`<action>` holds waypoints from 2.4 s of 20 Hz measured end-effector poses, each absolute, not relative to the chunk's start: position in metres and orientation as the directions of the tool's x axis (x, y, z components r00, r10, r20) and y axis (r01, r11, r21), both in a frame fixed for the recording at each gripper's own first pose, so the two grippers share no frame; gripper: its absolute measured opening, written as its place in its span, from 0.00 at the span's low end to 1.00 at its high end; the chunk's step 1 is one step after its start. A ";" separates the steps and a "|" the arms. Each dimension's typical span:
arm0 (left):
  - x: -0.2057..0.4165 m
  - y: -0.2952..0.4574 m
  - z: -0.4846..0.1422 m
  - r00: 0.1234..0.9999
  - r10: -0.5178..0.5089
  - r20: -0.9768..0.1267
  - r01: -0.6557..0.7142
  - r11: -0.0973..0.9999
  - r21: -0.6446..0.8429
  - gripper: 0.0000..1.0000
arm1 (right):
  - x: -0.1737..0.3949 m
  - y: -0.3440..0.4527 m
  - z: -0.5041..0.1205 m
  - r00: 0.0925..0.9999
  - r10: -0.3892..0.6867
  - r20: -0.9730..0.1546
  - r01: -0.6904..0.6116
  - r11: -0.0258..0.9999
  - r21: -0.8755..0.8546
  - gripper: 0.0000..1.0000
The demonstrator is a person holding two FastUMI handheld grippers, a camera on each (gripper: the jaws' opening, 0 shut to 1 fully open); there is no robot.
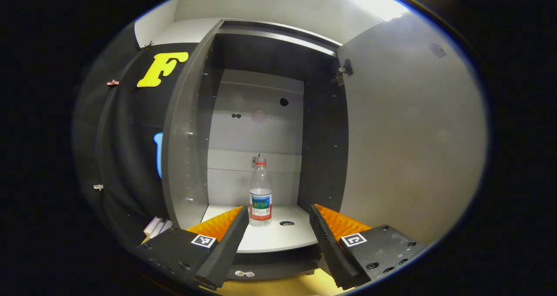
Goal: Open the cabinet door with the right hand, grasp the bottle in the cabinet with the left hand and place it on the coaster, then close the cabinet door with the right hand.
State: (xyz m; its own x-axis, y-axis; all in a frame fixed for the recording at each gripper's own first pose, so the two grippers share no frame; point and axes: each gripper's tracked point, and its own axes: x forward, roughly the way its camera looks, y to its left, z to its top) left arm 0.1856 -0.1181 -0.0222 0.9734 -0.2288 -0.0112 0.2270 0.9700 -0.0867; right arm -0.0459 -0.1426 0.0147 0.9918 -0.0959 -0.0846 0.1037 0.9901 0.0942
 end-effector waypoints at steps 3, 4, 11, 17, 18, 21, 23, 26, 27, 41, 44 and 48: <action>0.228 -0.121 -0.023 0.977 -0.212 0.007 0.212 0.975 -0.069 0.89 | -0.051 -0.143 0.018 0.993 -0.076 -0.089 0.084 0.993 0.086 0.29; 0.239 -0.124 -0.027 0.975 -0.223 0.004 0.222 0.971 -0.082 0.89 | -0.053 -0.142 0.022 0.994 -0.069 -0.085 0.077 0.993 0.094 0.29; 0.327 -0.117 -0.043 0.979 -0.199 -0.034 0.191 0.969 -0.156 0.88 | -0.102 -0.170 0.056 0.983 -0.179 -0.031 0.181 0.949 0.257 0.33; 0.367 -0.120 -0.068 0.976 -0.203 -0.082 0.191 0.973 -0.132 0.91 | -0.134 -0.248 0.044 0.872 -0.489 -0.039 0.485 0.847 0.219 0.53; 0.372 -0.120 -0.072 0.975 -0.200 -0.091 0.188 0.973 -0.132 0.91 | -0.138 -0.258 0.043 0.852 -0.522 -0.040 0.518 0.829 0.211 0.53; 0.388 -0.120 -0.079 0.974 -0.196 -0.112 0.178 0.973 -0.150 0.87 | -0.141 -0.281 0.041 0.813 -0.581 -0.036 0.575 0.791 0.208 0.51; 0.397 -0.119 -0.084 0.973 -0.194 -0.124 0.172 0.971 -0.168 0.91 | -0.139 -0.287 0.041 0.805 -0.592 -0.035 0.584 0.781 0.223 0.61; 0.414 -0.121 -0.092 0.971 -0.188 -0.150 0.164 0.973 -0.160 0.91 | -0.134 -0.293 0.045 0.807 -0.590 -0.025 0.578 0.781 0.236 0.61; 0.418 -0.123 -0.094 0.971 -0.183 -0.155 0.161 0.976 -0.147 0.91 | -0.134 -0.294 0.045 0.806 -0.591 -0.026 0.579 0.780 0.236 0.61; 0.249 -0.088 -0.012 0.939 -0.344 0.002 0.344 0.936 -0.071 0.75 | -0.149 -0.232 0.058 0.820 -0.572 0.007 0.562 0.809 0.173 0.61; 0.197 -0.062 -0.011 0.924 -0.383 -0.011 0.380 0.919 -0.109 0.75 | -0.155 -0.198 0.066 0.823 -0.568 0.017 0.561 0.816 0.142 0.64; 0.146 -0.013 -0.016 0.931 -0.365 -0.034 0.362 0.930 -0.065 0.75 | -0.155 -0.149 0.069 0.830 -0.556 0.037 0.554 0.831 0.054 0.83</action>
State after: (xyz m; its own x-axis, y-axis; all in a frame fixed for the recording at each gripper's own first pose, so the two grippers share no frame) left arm 0.1463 -0.0135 -0.0155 0.9305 -0.3646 -0.0339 0.3620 0.9299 -0.0652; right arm -0.1548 -0.1486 0.0692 0.8304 -0.5559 0.0373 0.5538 0.8309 0.0542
